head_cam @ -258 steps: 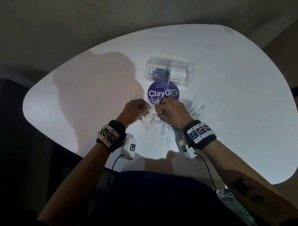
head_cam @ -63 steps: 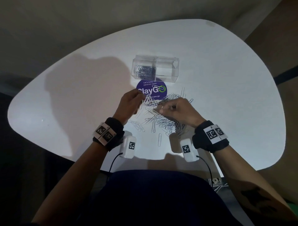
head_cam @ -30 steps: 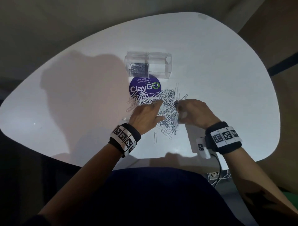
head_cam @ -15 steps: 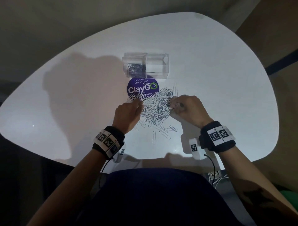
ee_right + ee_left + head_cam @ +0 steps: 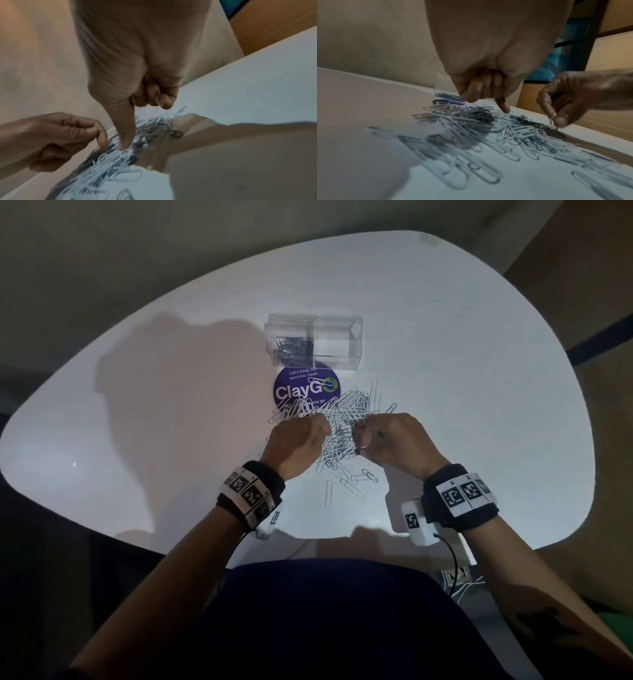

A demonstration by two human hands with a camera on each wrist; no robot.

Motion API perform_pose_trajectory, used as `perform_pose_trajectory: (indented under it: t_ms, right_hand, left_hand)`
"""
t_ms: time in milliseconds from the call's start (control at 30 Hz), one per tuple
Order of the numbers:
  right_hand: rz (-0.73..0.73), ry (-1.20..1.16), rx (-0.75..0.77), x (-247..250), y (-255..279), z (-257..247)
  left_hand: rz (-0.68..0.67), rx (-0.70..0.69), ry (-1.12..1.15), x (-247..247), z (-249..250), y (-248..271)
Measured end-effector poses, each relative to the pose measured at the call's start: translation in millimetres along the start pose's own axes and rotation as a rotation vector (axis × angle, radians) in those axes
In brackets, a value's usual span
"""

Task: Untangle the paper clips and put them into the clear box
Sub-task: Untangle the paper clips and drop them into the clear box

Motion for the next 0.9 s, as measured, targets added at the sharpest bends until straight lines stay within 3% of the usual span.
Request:
perform_pose_trajectory:
  t_ms: [133,267,367,467,600,767,900]
  right_hand:
    - [-0.04,-0.085,-0.02,7,-1,9]
    - [-0.041,-0.042,-0.026,16,4,9]
    - [-0.156,0.05,0.009,8,16,4]
    - [-0.209,0.163,0.057,-8,24,-2]
    - [-0.167,0.196,0.069,-22,23,-4]
    - [-0.143,-0.016,0.022,-21,19,8]
    - [-0.084,-0.505,-0.173,-8,24,14]
  left_hand:
    - [0.121,-0.087,-0.021,7,21,-5]
    - [0.132,-0.146,-0.108,0,31,-11]
    - [0.134,-0.146,-0.133,-4,33,-15]
    - [0.15,-0.103,-0.085,-3,27,-16]
    - [0.091,0.04,0.063,6,13,-15]
    - [0.041,0.086,0.324,18,-4,-7]
    - [-0.155,0.263,0.797,6,-25,3]
Point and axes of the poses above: each hand's wrist, its own y-axis away from the middle knuckle, its own x-axis out of the back of the hand, z = x × y, the point moved 7 cm from there along -y, towards the middle knuckle, and after that the axes turned 1 degree about y, right-handed, at the moved point
